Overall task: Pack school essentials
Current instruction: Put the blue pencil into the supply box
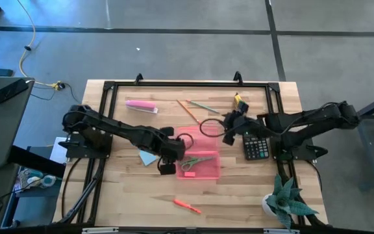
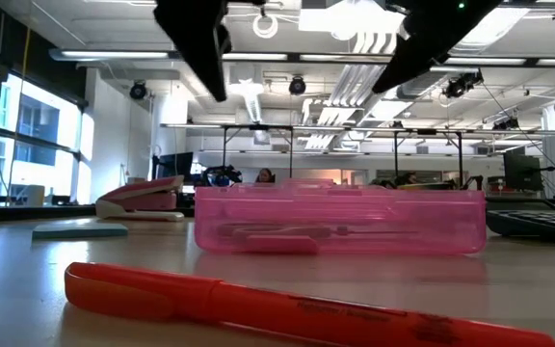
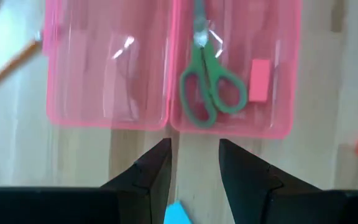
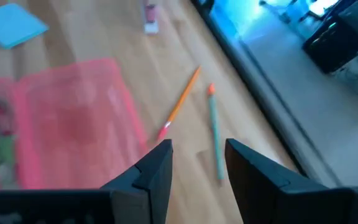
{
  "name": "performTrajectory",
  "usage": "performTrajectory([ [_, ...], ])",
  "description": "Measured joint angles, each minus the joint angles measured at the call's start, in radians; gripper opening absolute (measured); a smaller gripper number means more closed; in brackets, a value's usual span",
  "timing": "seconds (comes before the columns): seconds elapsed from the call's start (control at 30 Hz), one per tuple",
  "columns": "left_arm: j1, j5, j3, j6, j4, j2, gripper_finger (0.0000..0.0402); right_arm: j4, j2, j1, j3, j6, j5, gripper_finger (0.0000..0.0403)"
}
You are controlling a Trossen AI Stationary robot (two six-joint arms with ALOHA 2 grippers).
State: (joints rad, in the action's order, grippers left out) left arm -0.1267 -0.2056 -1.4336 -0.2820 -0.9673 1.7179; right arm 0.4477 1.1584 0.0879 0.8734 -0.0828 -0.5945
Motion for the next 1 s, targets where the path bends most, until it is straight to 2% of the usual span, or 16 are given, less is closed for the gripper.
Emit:
performTrajectory([
  [0.1, 0.039, 0.018, 0.089, -0.003, 0.054, -0.046, 0.0121, -0.033, 0.0, -0.067, 0.006, 0.076, 0.028, 0.0139],
  [0.3, 0.154, 0.022, 0.255, 0.012, 0.171, -0.139, 0.0122, -0.078, 0.0, -0.224, 0.038, 0.161, 0.175, 0.0139],
  [0.53, 0.313, 0.096, 0.4, 0.127, 0.369, -0.199, 0.0122, -0.123, 0.007, -0.403, 0.075, 0.242, 0.313, 0.0139],
  [0.63, 0.395, 0.156, 0.445, 0.177, 0.528, -0.199, 0.0122, -0.118, 0.028, -0.474, 0.106, 0.257, 0.344, 0.0139],
  [0.73, 0.465, 0.221, 0.47, 0.219, 0.585, -0.198, 0.0122, -0.118, 0.063, -0.536, 0.152, 0.289, 0.367, 0.0139],
  [1.0, 0.614, 0.267, 0.504, 0.296, 0.691, -0.199, 0.0122, -0.094, 0.224, -0.652, 0.306, 0.338, 0.456, 0.0139],
])
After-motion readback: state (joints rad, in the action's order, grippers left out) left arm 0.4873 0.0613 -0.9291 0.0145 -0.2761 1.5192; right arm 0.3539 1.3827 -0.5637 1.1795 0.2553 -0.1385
